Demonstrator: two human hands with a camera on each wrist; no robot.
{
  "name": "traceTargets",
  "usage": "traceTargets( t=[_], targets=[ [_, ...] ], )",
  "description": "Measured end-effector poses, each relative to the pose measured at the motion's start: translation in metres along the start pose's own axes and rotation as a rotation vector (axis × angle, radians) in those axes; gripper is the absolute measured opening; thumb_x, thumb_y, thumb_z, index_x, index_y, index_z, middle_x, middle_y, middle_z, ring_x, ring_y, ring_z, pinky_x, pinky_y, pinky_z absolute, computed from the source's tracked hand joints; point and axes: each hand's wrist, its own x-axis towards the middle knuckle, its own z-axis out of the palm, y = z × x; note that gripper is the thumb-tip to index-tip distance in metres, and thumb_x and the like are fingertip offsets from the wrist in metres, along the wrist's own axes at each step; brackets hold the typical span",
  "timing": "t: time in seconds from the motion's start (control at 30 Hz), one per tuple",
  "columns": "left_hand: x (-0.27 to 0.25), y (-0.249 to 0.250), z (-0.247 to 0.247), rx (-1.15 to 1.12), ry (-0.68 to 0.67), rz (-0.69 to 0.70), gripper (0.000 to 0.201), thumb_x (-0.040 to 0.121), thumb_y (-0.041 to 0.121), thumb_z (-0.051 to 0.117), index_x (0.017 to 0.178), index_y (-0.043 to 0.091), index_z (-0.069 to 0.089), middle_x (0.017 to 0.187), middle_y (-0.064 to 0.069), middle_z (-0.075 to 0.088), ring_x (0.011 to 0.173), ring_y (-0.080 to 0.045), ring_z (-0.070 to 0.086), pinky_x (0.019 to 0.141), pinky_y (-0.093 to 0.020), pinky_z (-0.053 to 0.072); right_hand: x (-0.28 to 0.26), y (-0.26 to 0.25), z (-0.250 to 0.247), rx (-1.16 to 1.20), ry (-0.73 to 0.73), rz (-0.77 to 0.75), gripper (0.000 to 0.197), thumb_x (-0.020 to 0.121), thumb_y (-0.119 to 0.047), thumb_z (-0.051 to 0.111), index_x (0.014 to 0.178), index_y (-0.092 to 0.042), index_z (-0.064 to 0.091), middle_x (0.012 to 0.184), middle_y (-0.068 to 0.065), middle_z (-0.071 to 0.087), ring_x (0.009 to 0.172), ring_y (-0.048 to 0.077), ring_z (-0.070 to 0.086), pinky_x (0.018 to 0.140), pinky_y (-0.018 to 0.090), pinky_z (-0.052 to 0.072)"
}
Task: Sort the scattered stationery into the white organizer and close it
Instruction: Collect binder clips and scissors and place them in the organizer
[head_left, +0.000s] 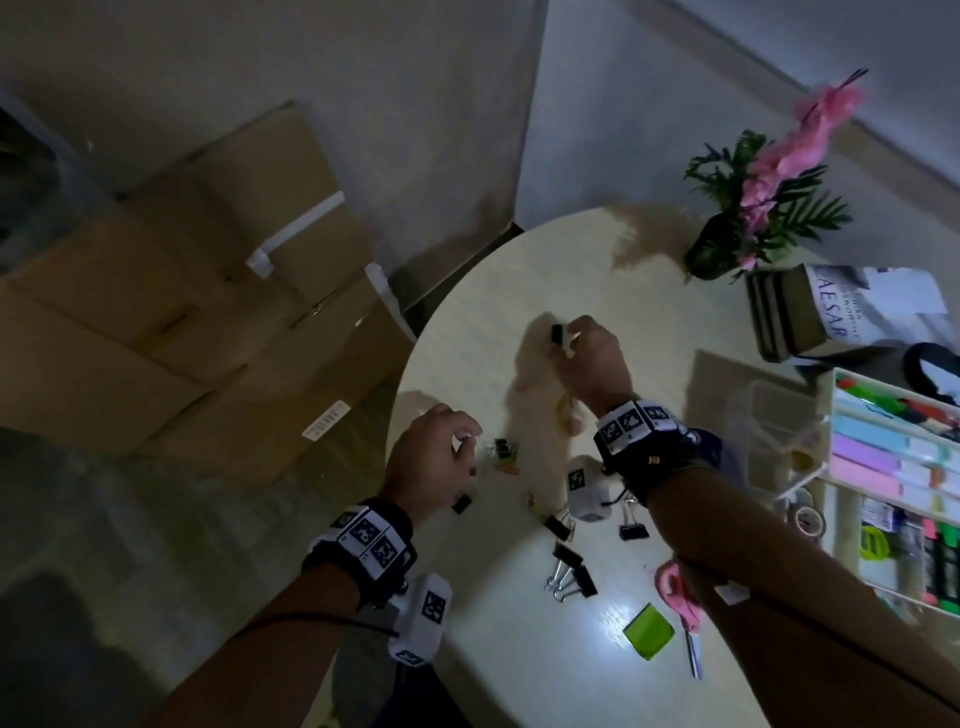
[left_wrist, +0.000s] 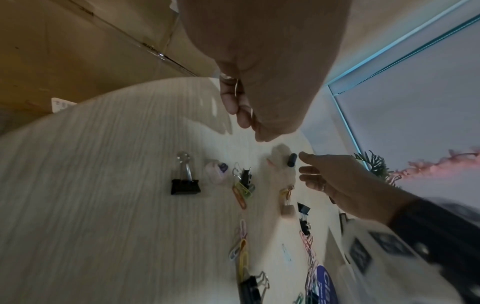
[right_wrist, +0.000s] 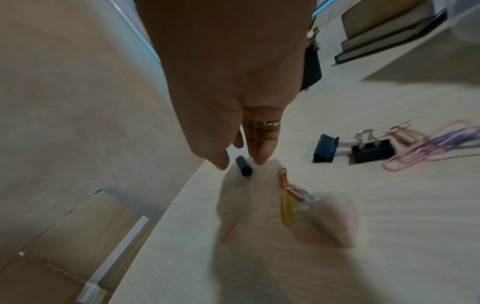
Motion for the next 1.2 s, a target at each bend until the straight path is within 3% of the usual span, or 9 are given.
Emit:
traceTargets(
  t=[0.13, 0.27, 0.43, 0.53, 0.63, 0.77, 0.9, 1.03, 1.2],
  targets=[
    [-0.016, -0.01, 0.004, 0.009, -0.076, 0.066, 0.016, 0.096, 0.022, 0.058, 0.101, 0.022, 0.073, 0.098, 0.002, 0.064, 0.076, -0.011, 0.062, 0.069, -0.037, 0.057, 0.025, -0.007, 0.015, -0.026, -0.003, 0.057, 0.037, 0.098, -0.025, 0.061, 0.121, 0.002, 0.054, 0.113, 0.027, 0.067, 0.097, 0.041, 0.066, 0.069, 0.037, 0.046],
    [-0.043, -0.016, 0.015, 0.054, -0.18, 0.108, 0.021, 0.097, 0.018, 0.062, 0.115, 0.021, 0.07, 0.108, 0.004, 0.062, 0.083, -0.013, 0.062, 0.073, -0.034, 0.057, 0.032, -0.004, 0.029, -0.046, 0.037, 0.086, 0.027, 0.098, -0.019, 0.058, 0.106, 0.006, 0.063, 0.107, 0.027, 0.067, 0.093, 0.041, 0.066, 0.067, 0.032, 0.037],
    [-0.058, -0.009, 0.037, 0.074, -0.265, 0.152, 0.023, 0.094, 0.017, 0.061, 0.114, 0.022, 0.069, 0.11, 0.004, 0.062, 0.084, -0.018, 0.063, 0.073, -0.039, 0.058, 0.016, 0.002, 0.028, -0.052, 0.031, 0.042, 0.022, 0.097, -0.016, 0.058, 0.102, 0.003, 0.068, 0.104, 0.025, 0.069, 0.093, 0.039, 0.066, 0.069, 0.03, 0.037],
    [-0.06, 0.001, 0.044, 0.081, -0.292, 0.189, 0.023, 0.093, 0.016, 0.059, 0.113, 0.02, 0.071, 0.111, 0.003, 0.063, 0.087, -0.018, 0.064, 0.074, -0.037, 0.056, -0.007, 0.01, 0.014, -0.045, 0.045, -0.01, 0.019, 0.098, -0.012, 0.056, 0.103, 0.003, 0.068, 0.102, 0.023, 0.068, 0.091, 0.038, 0.065, 0.071, 0.034, 0.046],
    [-0.059, 0.007, 0.049, 0.092, -0.296, 0.226, 0.023, 0.092, 0.016, 0.057, 0.11, 0.021, 0.071, 0.11, 0.003, 0.065, 0.094, -0.02, 0.064, 0.074, -0.036, 0.055, -0.04, 0.021, -0.01, -0.027, 0.061, -0.045, 0.017, 0.098, -0.012, 0.058, 0.102, 0.001, 0.067, 0.096, 0.022, 0.07, 0.085, 0.038, 0.065, 0.07, 0.033, 0.046],
    [-0.056, 0.014, 0.054, 0.066, -0.289, 0.318, 0.015, 0.09, 0.011, 0.063, 0.1, 0.018, 0.072, 0.1, -0.001, 0.065, 0.091, -0.022, 0.063, 0.075, -0.035, 0.049, -0.091, 0.043, -0.049, -0.025, 0.078, -0.037, 0.016, 0.099, -0.017, 0.065, 0.106, -0.003, 0.07, 0.095, 0.019, 0.075, 0.085, 0.039, 0.07, 0.069, 0.037, 0.051],
    [-0.053, 0.026, 0.062, 0.09, -0.351, 0.354, 0.016, 0.091, 0.012, 0.063, 0.101, 0.02, 0.071, 0.101, 0.002, 0.065, 0.089, -0.021, 0.065, 0.072, -0.036, 0.054, -0.143, 0.062, -0.086, 0.007, 0.111, 0.029, 0.018, 0.097, -0.021, 0.071, 0.111, -0.009, 0.073, 0.1, 0.01, 0.077, 0.086, 0.022, 0.07, 0.073, 0.025, 0.047],
    [-0.054, 0.046, 0.075, 0.119, -0.43, 0.38, 0.015, 0.096, 0.015, 0.061, 0.104, 0.023, 0.071, 0.104, 0.007, 0.063, 0.086, -0.017, 0.064, 0.07, -0.034, 0.056, -0.198, 0.079, -0.11, 0.084, 0.134, 0.08, 0.019, 0.096, -0.022, 0.072, 0.114, -0.016, 0.073, 0.098, 0.006, 0.077, 0.082, 0.02, 0.072, 0.078, 0.037, 0.061],
    [-0.057, 0.074, 0.1, 0.158, -0.498, 0.438, 0.017, 0.096, 0.016, 0.061, 0.109, 0.021, 0.07, 0.113, 0.002, 0.061, 0.093, -0.022, 0.062, 0.075, -0.035, 0.054, -0.257, 0.097, -0.135, 0.139, 0.23, 0.146, 0.02, 0.098, -0.011, 0.07, 0.118, -0.015, 0.07, 0.09, -0.011, 0.07, 0.079, 0.005, 0.069, 0.068, 0.002, 0.044]
  ],
)
